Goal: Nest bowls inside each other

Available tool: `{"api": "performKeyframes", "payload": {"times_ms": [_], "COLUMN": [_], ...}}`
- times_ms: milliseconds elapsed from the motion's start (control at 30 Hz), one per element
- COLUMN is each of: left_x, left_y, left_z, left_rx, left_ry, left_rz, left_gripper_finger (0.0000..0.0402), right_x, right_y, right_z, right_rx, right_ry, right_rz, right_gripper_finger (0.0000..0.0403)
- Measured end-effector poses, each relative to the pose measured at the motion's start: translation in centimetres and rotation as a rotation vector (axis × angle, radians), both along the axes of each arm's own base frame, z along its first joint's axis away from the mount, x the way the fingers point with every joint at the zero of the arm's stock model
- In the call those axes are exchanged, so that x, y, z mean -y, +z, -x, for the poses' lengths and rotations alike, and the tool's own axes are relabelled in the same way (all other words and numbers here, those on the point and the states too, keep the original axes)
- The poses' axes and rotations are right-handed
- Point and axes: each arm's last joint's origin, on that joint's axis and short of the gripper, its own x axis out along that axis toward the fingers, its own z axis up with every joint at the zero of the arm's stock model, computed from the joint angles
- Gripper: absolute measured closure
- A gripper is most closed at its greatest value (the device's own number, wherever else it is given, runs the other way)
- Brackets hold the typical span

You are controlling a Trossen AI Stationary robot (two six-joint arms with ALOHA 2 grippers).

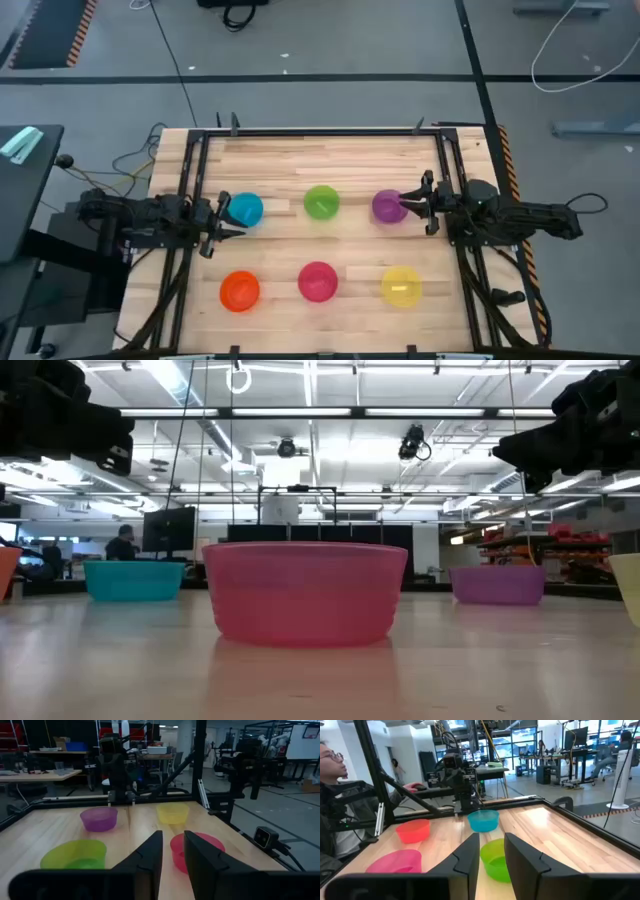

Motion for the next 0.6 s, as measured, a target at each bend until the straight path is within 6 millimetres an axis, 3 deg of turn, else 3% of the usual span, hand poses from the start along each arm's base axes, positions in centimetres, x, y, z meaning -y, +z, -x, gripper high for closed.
{"api": "performKeyframes", "payload": {"times_ms": [600], "left_x": [0.0], "left_y": [0.0], "left_z": [0.0], "left_rx": [0.0], "left_ry": [0.0], "left_rz": [0.0], "left_gripper_finger": [0.0318], "right_x": [0.0], "right_y": [-0.01], "right_z": [0.0], "right_rx": [0.0], "right_ry": [0.0], "right_rz": [0.0], "right_gripper_finger": [0.0304]}}
